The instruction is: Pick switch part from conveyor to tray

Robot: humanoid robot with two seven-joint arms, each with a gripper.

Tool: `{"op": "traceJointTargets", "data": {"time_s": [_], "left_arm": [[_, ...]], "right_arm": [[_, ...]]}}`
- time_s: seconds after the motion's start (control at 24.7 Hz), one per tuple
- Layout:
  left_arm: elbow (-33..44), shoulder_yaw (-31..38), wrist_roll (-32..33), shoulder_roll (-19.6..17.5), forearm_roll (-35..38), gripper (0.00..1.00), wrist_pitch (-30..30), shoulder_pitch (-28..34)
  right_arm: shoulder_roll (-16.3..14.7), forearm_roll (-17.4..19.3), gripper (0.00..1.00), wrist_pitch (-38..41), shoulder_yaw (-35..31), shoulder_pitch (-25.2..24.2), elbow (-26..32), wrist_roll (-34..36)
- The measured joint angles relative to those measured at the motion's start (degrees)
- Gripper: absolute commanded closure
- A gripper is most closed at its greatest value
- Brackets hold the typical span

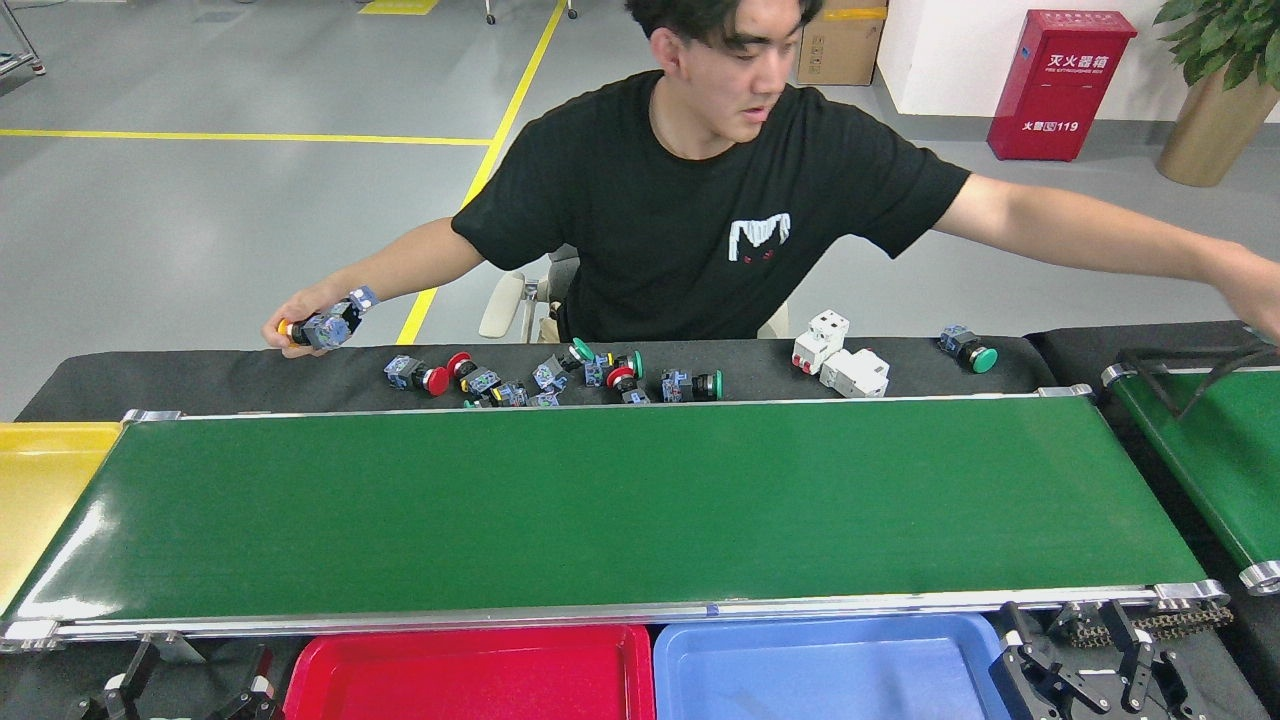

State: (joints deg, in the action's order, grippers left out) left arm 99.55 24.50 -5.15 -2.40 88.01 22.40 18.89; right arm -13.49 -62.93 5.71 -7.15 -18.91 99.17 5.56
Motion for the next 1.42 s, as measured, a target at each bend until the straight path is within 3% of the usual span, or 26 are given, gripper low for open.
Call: {"op": "traceJointTargets", "data": {"time_s": [0.32, 0.69, 1.42], "left_arm": [[-0.41, -0.01, -0.21, 0.00, -0.59, 0.00, -0.15, -0.35], [-0.89, -0.02, -0.19, -0.04, -4.34, 0.00, 0.10, -0.43], [-1.18, 0.18, 0.10, -0.44, -4.63, 0.00, 0.26, -0.66]], "right_arm": [[-1.55, 1.17, 0.00, 0.25, 0.46, -0.56, -1.00, 3.77], [-2.15, 1.24, 0.01, 0.25, 0.60, -0.60, -2.10, 4.40], [-3.09, 1.42, 0.01, 0.22, 0.87, -0.39, -3.91, 4.44]]}}
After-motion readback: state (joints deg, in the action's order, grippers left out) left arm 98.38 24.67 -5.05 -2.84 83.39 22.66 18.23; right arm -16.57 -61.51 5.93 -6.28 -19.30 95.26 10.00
